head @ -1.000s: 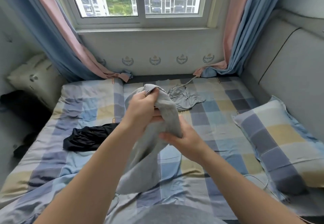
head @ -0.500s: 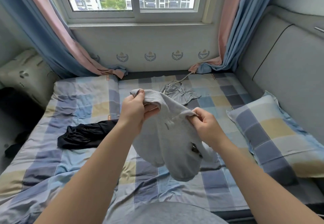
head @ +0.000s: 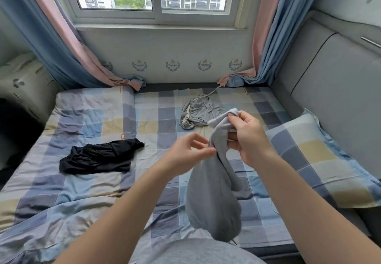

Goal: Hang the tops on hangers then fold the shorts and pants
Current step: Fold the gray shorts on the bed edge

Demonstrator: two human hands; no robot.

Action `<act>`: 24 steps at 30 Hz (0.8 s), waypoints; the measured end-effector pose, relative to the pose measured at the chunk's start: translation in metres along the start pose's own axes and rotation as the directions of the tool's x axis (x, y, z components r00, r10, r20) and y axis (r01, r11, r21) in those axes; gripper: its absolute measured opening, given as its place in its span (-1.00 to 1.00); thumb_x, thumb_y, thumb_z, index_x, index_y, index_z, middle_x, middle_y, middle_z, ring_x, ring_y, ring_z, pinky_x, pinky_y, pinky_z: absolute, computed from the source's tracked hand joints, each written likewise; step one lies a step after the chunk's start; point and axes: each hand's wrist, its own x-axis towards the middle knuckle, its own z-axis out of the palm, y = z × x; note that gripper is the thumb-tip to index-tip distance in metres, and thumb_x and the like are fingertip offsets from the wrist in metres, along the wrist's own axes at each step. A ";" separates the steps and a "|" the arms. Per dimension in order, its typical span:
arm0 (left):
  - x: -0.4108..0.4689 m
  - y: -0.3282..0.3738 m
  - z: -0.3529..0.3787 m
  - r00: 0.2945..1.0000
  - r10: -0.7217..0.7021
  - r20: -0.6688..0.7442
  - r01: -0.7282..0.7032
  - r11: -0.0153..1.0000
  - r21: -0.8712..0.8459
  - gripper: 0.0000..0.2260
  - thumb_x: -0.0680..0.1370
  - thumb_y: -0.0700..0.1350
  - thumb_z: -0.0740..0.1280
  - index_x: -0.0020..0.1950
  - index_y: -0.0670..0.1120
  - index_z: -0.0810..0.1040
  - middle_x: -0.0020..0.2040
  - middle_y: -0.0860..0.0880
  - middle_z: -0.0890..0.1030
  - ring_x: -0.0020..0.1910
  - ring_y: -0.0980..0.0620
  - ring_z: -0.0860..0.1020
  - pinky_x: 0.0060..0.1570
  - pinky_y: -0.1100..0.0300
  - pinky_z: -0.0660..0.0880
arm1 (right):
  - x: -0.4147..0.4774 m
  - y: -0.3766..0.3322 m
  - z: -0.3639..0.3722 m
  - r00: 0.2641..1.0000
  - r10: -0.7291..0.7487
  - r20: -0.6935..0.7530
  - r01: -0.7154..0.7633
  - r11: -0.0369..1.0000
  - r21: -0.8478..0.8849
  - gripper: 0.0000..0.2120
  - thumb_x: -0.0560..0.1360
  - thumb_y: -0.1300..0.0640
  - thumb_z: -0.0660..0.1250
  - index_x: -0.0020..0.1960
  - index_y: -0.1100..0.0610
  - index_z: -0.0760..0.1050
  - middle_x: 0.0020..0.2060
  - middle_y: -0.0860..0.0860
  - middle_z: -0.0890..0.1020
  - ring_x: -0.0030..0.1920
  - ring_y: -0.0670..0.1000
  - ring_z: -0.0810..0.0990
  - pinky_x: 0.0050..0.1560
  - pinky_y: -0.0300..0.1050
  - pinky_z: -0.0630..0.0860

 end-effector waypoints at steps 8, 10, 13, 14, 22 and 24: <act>0.002 -0.041 0.020 0.970 0.127 -0.206 -0.062 0.953 0.298 -0.80 0.59 -0.07 0.37 -0.18 0.01 0.41 -0.27 0.05 0.55 -0.20 -0.05 0.52 -0.20 0.07 0.44 | -0.011 -0.029 0.002 0.986 -0.157 0.062 0.150 0.983 0.108 -0.77 0.68 0.14 0.21 -0.04 0.16 0.59 -0.18 0.16 0.70 -0.20 0.13 0.71 -0.26 0.05 0.65; 0.002 -0.044 0.012 0.948 0.156 -0.277 -0.070 0.952 0.297 -0.72 0.61 -0.08 0.35 -0.24 -0.02 0.33 -0.38 0.06 0.45 -0.32 -0.05 0.42 -0.30 0.05 0.30 | -0.008 -0.029 0.000 0.988 -0.145 0.045 0.138 0.981 0.137 -0.80 0.68 0.18 0.20 0.03 0.20 0.59 -0.17 0.14 0.72 -0.18 0.10 0.73 -0.26 0.00 0.65; 0.007 -0.043 -0.005 0.912 0.189 -0.364 -0.072 0.947 0.312 -0.74 0.62 -0.09 0.31 -0.22 -0.11 0.36 -0.42 0.04 0.41 -0.37 -0.05 0.36 -0.34 0.03 0.23 | -0.003 -0.022 -0.004 0.994 -0.111 0.019 0.108 0.986 0.128 -0.83 0.67 0.22 0.23 0.21 0.14 0.54 0.01 0.09 0.71 0.01 0.02 0.72 -0.09 -0.08 0.66; 0.008 -0.040 -0.011 0.905 0.187 -0.383 -0.075 0.955 0.288 -0.74 0.63 -0.09 0.29 -0.22 -0.13 0.37 -0.43 0.05 0.39 -0.39 -0.02 0.35 -0.35 0.05 0.23 | -0.003 -0.018 -0.006 0.995 -0.103 0.012 0.102 0.992 0.078 -0.80 0.66 0.21 0.25 0.26 0.10 0.51 0.10 0.05 0.68 0.09 0.00 0.68 0.02 -0.07 0.64; 0.004 -0.009 -0.038 0.893 -0.045 -0.447 -0.138 0.919 -0.369 -0.74 0.65 -0.06 0.31 -0.01 -0.28 0.56 -0.16 -0.15 0.60 -0.15 -0.09 0.57 -0.12 -0.04 0.54 | -0.027 0.019 -0.006 0.955 -0.071 0.288 0.124 0.978 -0.171 -0.90 0.60 0.24 0.33 0.10 0.23 0.55 -0.05 0.11 0.72 -0.09 0.05 0.69 -0.02 -0.06 0.63; 0.001 0.001 -0.041 0.904 -0.076 -0.420 -0.155 0.859 -0.487 -0.74 0.65 -0.05 0.30 0.09 -0.26 0.59 -0.08 -0.16 0.65 -0.09 -0.07 0.64 -0.06 -0.03 0.61 | -0.033 0.029 -0.002 0.914 -0.006 0.405 0.129 0.952 -0.278 -0.79 0.57 0.14 0.40 0.19 0.15 0.54 0.05 0.06 0.69 0.02 -0.05 0.68 0.01 -0.18 0.62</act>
